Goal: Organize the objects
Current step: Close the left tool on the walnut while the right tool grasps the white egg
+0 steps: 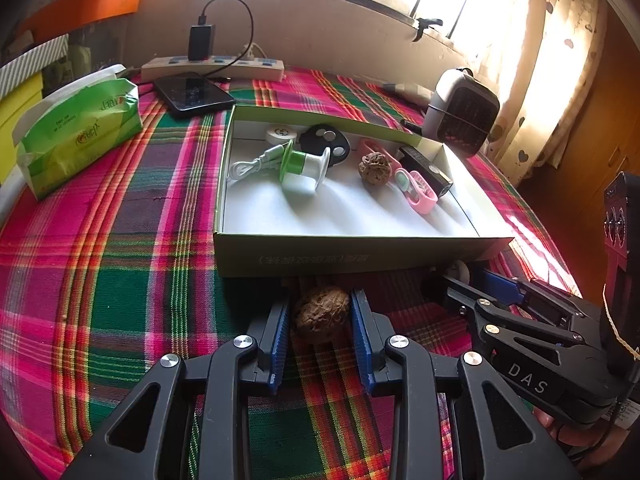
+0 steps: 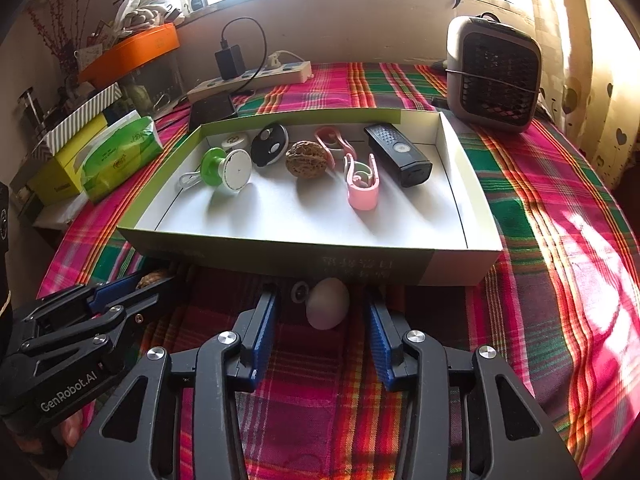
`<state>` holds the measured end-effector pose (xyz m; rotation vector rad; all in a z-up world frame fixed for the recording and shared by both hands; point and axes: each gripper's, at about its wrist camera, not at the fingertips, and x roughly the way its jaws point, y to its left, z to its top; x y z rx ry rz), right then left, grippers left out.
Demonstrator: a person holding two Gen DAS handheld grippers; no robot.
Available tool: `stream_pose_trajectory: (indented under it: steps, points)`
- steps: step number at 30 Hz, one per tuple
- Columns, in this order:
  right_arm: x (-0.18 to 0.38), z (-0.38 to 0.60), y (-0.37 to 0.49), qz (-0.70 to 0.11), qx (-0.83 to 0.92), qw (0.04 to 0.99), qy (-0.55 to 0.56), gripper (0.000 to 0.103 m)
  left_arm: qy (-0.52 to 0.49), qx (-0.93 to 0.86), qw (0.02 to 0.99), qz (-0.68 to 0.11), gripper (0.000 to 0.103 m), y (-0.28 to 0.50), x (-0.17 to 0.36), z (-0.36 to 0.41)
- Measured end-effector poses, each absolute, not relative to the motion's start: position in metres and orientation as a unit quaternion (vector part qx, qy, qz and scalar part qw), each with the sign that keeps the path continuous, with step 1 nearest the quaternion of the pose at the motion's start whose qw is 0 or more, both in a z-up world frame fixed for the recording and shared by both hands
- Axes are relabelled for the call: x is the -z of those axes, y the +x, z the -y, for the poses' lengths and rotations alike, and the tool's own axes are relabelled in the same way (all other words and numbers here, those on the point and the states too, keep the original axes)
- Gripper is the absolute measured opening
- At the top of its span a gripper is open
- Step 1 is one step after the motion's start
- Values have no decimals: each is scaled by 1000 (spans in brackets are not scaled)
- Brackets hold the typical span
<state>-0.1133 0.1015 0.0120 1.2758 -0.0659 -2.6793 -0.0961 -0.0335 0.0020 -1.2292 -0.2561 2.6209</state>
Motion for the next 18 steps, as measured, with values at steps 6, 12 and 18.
stream_pose_trajectory:
  steps: [6,12,18]
  points:
    - [-13,-100,-113,18,900,84,428,36,-420,-896,117,87,27,-96,-2,34]
    - [-13,-100,-112,18,900,82,427,31,-420,-896,117,87,27,-96,-2,34]
    - [-12,-101,-112,20,900,83,426,31,-420,-896,117,86,27,-96,-3,35]
